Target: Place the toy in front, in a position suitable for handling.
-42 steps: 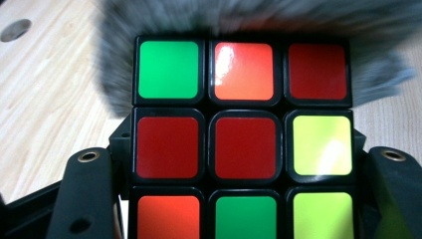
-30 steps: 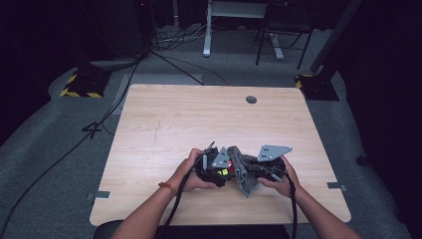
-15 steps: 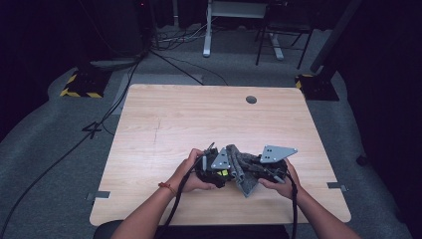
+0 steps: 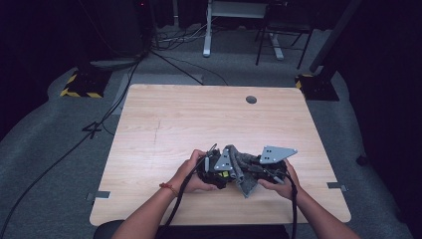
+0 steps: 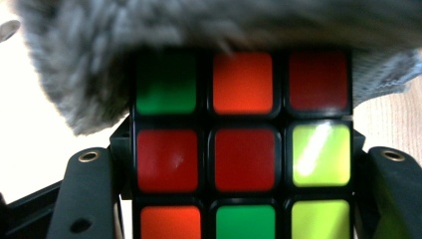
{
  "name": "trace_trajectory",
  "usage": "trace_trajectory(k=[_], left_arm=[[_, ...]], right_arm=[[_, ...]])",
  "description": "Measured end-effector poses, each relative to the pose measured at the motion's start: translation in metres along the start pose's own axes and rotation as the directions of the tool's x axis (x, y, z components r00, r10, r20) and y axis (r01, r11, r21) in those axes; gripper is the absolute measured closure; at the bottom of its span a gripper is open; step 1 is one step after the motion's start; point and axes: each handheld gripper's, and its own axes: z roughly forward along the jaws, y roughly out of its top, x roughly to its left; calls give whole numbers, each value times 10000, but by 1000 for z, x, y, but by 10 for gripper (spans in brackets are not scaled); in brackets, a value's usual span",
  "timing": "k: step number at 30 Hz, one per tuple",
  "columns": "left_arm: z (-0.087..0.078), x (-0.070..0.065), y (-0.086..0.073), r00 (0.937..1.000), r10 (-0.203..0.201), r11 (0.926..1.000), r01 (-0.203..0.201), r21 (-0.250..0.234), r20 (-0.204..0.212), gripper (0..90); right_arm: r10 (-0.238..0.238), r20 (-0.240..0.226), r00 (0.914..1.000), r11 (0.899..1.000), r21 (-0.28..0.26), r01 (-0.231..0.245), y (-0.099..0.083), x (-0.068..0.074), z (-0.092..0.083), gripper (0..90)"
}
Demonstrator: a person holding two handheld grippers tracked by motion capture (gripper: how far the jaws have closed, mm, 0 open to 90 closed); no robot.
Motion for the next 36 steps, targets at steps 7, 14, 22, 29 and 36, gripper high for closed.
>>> trace_trajectory(k=[7,14,22,29,36], left_arm=[[2,0,0,10000,11,10000,-11,42,-49,335],[-8,3,0,9999,-157,9991,154,-393,-61,337],[-19,4,1,9998,-173,9936,168,-1117,-35,337],[-17,6,-2,9997,-178,9935,194,-1126,151,336],[-14,6,-5,9998,-113,9960,125,-886,141,335]], right_arm=[[-174,77,9998,9998,37,173,3,2,3,790],[449,446,9980,9960,754,-482,-16,-17,10,791],[940,-37,9956,9901,1053,-931,-26,-22,18,791],[1276,-590,9901,9910,487,-1249,-24,-21,14,792],[1180,-542,9915,9930,57,-1178,-19,-19,5,792]])
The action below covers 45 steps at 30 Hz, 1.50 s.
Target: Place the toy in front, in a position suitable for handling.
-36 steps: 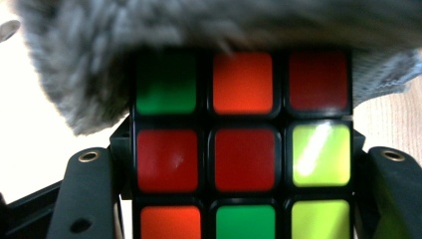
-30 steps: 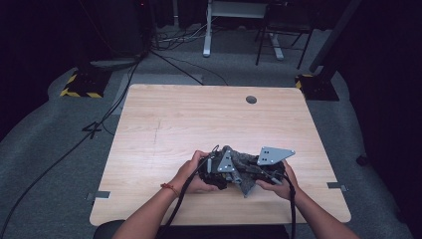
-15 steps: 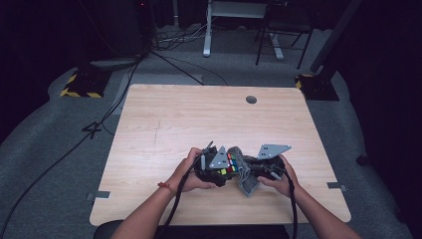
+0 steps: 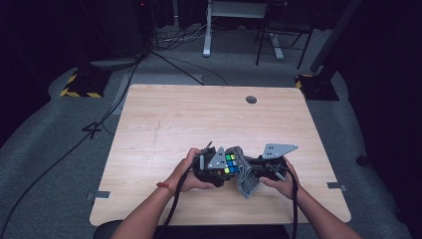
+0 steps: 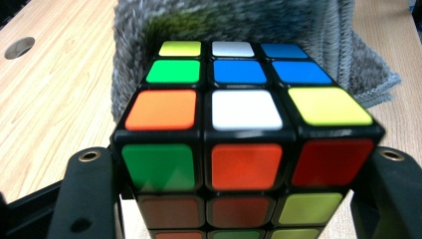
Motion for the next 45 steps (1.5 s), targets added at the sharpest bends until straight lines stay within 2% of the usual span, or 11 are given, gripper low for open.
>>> trace_trajectory(k=[7,11,15,18,20,23,30,36,38,42,45], left_arm=[[8,0,-3,9996,208,9976,-197,667,-165,335],[10,-1,-2,9992,306,9969,-285,732,-271,336],[6,-1,-1,9993,169,9991,-155,401,-338,337],[1,-1,0,9996,48,10000,-50,-69,-264,337],[1,-2,1,9997,123,9999,-125,-98,-222,336],[2,-1,0,9999,80,9998,-82,-179,-62,336],[2,0,-1,10000,85,9999,-85,-63,-21,331],[7,0,-3,10000,91,9994,-91,335,3,331],[6,1,-3,10000,19,9997,-20,252,6,333],[1,-2,1,9996,204,9997,-205,-93,-199,336],[-4,-2,2,9996,170,9984,-182,-526,-235,336]], right_arm=[[-219,-43,9998,9989,-419,217,7,7,-8,792],[-533,171,9984,9982,-267,538,8,11,-5,791],[-351,399,9986,9993,-89,355,4,3,-4,791],[-192,542,9983,9996,217,180,-1,-2,-1,791],[-42,252,9997,9999,99,39,-2,-3,-1,791],[-177,93,9998,9998,-7,177,1,2,0,792],[-155,64,9999,9993,-349,158,5,5,-4,794],[-207,-52,9998,9980,-592,204,7,8,-8,794],[-345,9,9994,9979,-541,345,8,10,-8,794],[-162,68,9998,9987,-472,165,5,5,-7,794],[-198,256,9995,9998,-87,201,2,2,-4,794]])
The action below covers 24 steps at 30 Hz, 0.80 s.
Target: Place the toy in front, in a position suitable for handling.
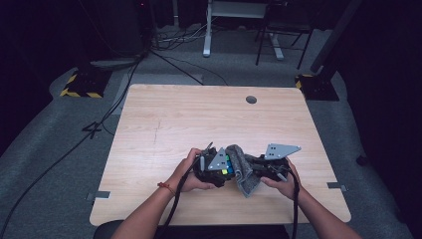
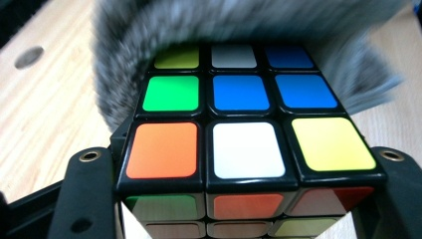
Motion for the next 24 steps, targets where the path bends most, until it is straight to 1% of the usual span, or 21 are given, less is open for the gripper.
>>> trace_trajectory(k=[2,3,4,5,6,8,10,11,12,14,15,17,21,24], left_arm=[[-1,-1,1,10000,23,10000,-22,-70,36,335],[1,-2,1,9999,102,9999,-102,64,-13,335],[2,-3,1,9998,177,9997,-176,170,-68,334],[2,-3,0,9998,180,9996,-179,226,-72,332],[3,-1,0,9999,103,9997,-104,232,31,331],[3,0,-1,10000,54,9995,-55,308,17,329],[4,1,-1,10000,23,9994,-26,335,72,325],[5,0,-1,10000,39,9986,-39,530,-1,332],[6,0,-1,9999,111,9981,-108,601,-35,331],[7,0,-2,10000,49,9983,-52,577,40,332],[7,0,-2,10000,88,9981,-89,614,28,333],[8,0,-2,9999,132,9969,-129,770,-42,333],[12,0,-3,9998,203,9927,-196,1193,-47,333],[14,0,-4,9997,230,9916,-220,1274,-63,333]], right_arm=[[122,-115,9999,9998,142,-121,-2,-1,3,794],[106,-226,9997,9999,107,-103,-2,0,4,794],[-8,-258,9997,10000,94,11,-1,1,5,794],[-96,-216,9997,9999,111,98,0,3,5,795],[-166,-144,9998,9998,121,168,0,4,5,795],[-36,-264,9996,10000,13,37,0,3,4,796],[-32,-281,9996,10000,-45,30,0,4,3,797],[-38,-322,9995,10000,-69,36,0,4,3,797],[-70,-347,9994,9999,-155,65,1,6,3,797],[-265,-281,9993,9996,-115,262,3,8,2,797],[-250,-299,9992,9996,-137,246,3,7,1,797],[-143,-340,9993,9997,-207,136,3,6,1,797],[-178,-359,9992,9996,-235,170,3,8,1,797],[-258,-379,9989,9994,-231,249,4,9,1,797]])
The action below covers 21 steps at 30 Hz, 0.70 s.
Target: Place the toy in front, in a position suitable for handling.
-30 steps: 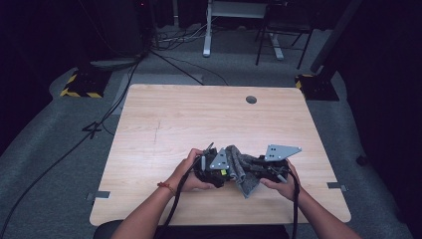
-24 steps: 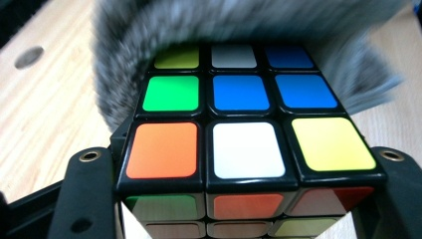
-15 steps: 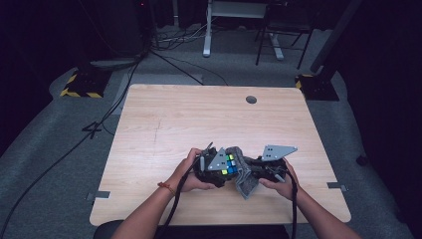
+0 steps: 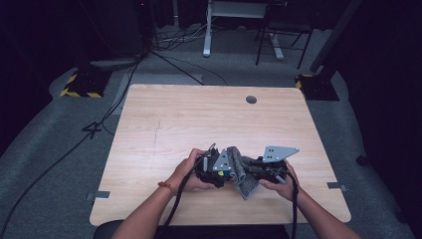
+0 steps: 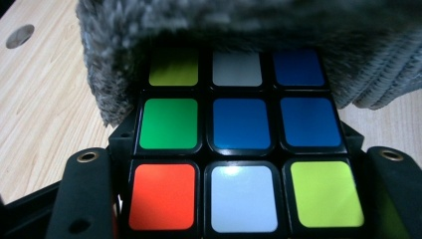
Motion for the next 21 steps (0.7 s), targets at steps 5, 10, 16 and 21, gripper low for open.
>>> trace_trajectory(k=[5,10,16,21], left_arm=[[-3,2,-1,9997,-168,9992,175,-363,181,335],[-11,4,1,9978,-506,9928,550,-1061,433,335],[-7,2,0,9989,-337,9965,361,-751,332,334],[-5,3,0,9992,-306,9980,320,-546,261,333]], right_arm=[[168,-5,9999,9999,-7,-168,0,-2,0,796],[257,180,9995,9980,573,-267,-6,-9,5,796],[134,35,9999,9988,478,-136,-5,-5,6,796],[116,35,9999,9999,118,-116,-1,-2,2,797]])
